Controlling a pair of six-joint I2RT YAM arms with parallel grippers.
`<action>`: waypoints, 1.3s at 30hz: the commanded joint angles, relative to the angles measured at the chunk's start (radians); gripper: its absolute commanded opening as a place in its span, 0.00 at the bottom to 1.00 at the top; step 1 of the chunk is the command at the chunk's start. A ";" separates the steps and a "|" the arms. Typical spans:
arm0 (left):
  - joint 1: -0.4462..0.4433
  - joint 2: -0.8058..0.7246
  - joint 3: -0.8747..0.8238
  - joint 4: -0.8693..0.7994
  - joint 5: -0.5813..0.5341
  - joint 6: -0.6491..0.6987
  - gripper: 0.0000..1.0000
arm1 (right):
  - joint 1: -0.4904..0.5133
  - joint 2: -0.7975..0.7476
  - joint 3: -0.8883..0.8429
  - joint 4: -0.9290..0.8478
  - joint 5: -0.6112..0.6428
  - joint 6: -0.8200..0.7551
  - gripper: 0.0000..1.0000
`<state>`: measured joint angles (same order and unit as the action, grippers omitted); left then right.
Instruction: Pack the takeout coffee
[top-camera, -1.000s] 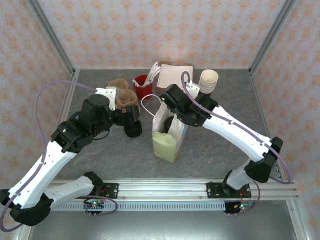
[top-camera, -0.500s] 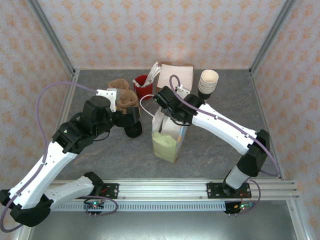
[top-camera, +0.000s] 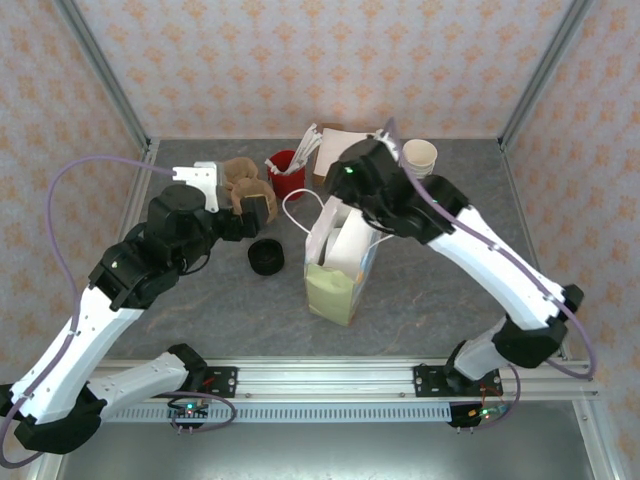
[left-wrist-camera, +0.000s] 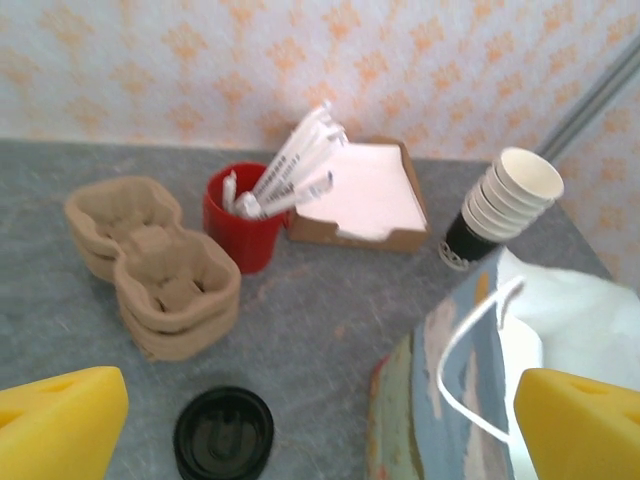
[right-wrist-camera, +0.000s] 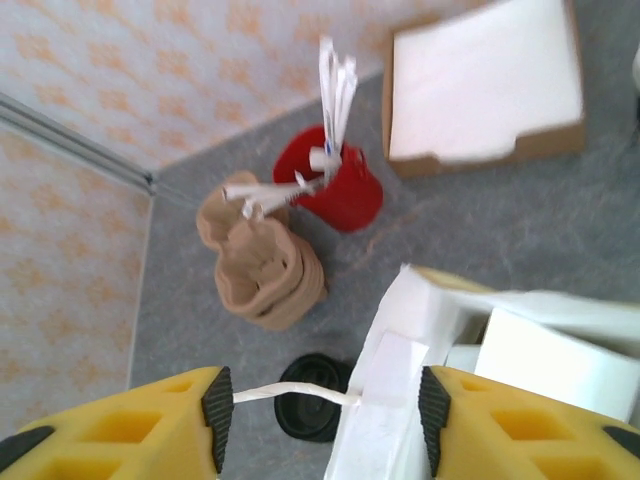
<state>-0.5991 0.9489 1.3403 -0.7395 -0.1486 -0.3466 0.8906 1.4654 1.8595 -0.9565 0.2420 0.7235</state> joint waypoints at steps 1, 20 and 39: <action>0.016 -0.001 0.014 0.061 -0.168 0.087 1.00 | -0.046 -0.089 0.024 -0.080 0.123 -0.109 0.55; 0.455 -0.086 -0.802 0.833 -0.298 0.217 1.00 | -0.640 -0.548 -0.952 0.551 0.125 -0.455 0.92; 0.557 0.525 -0.989 1.591 -0.075 0.293 1.00 | -0.788 -0.022 -1.499 1.778 -0.094 -0.816 0.99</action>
<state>-0.0574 1.4548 0.3538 0.7177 -0.2798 -0.0826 0.1101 1.3914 0.3828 0.5678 0.2371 -0.0189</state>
